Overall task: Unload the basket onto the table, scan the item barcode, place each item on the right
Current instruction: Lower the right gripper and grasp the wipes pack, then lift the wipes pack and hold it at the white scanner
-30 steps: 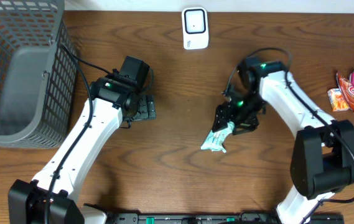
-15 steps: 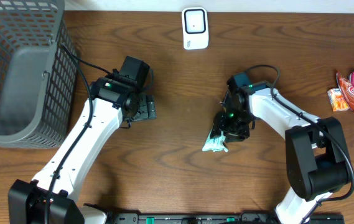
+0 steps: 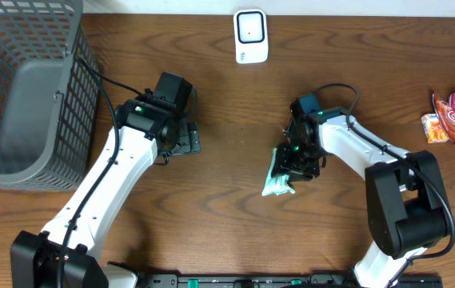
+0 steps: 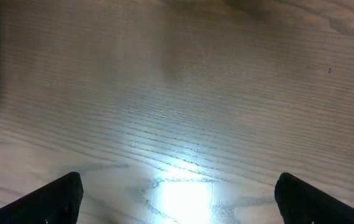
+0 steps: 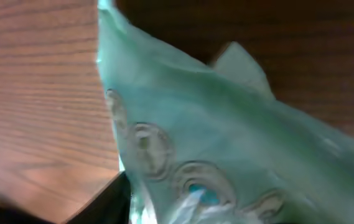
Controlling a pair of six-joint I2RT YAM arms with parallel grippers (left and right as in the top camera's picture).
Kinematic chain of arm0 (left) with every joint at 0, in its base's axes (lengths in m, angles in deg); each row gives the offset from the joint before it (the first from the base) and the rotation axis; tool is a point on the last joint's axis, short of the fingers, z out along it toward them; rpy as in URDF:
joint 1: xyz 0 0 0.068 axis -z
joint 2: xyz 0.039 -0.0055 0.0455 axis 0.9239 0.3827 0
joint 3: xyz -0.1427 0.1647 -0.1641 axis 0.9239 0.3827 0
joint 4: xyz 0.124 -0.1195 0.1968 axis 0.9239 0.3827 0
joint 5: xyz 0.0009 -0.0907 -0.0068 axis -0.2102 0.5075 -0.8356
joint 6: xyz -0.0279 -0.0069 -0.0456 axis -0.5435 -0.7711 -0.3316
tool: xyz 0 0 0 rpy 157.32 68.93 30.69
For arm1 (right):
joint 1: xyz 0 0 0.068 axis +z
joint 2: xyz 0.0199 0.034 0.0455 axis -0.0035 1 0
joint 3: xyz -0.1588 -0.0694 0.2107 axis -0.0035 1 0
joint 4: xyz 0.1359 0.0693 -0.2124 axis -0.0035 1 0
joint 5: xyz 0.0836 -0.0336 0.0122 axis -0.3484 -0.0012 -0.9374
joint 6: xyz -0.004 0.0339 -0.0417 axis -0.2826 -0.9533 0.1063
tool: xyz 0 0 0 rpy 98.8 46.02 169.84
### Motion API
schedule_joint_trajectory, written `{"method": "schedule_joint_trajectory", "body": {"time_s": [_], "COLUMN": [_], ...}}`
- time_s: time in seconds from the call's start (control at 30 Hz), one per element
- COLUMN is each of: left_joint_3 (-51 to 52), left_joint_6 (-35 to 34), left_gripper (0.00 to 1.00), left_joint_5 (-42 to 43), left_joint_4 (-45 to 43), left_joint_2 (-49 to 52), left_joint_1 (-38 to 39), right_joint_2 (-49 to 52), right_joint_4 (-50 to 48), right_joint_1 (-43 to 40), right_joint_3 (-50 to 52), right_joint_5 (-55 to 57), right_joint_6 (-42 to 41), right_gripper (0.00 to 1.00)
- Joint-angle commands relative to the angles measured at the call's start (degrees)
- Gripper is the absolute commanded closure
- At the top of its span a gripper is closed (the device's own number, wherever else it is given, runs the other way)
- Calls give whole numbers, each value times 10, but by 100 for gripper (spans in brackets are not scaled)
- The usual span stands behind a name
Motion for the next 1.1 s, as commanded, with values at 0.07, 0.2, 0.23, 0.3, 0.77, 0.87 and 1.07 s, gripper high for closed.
{"method": "schedule_joint_trajectory", "body": {"time_s": [0.07,0.2,0.23,0.3,0.77,0.87,1.07], "left_joint_3": [3,3,3,3,3,3,3], "left_joint_6": [7,7,7,7,7,7,7], "left_gripper": [2,2,2,2,2,2,2], "left_joint_5": [-12,-12,-12,-12,-12,-12,-12], "left_joint_4": [1,1,1,1,1,1,1], "left_joint_2": [2,2,2,2,2,2,2], "left_joint_1": [-1,-1,-1,-1,-1,-1,-1], "right_joint_2": [3,3,3,3,4,14,99], "right_joint_4": [-40,-89,-98,-109,-356,-464,-512], "right_joint_1": [11,6,3,-6,-55,-51,-42], "right_joint_3": [10,5,0,-17,-200,-206,-296], "right_joint_5": [4,-15,-26,-46,-96,-83,-54], "right_joint_6": [-31,-31,-31,-31,-187,-255,-305], "right_gripper": [99,99,99,99,99,99,99]}}
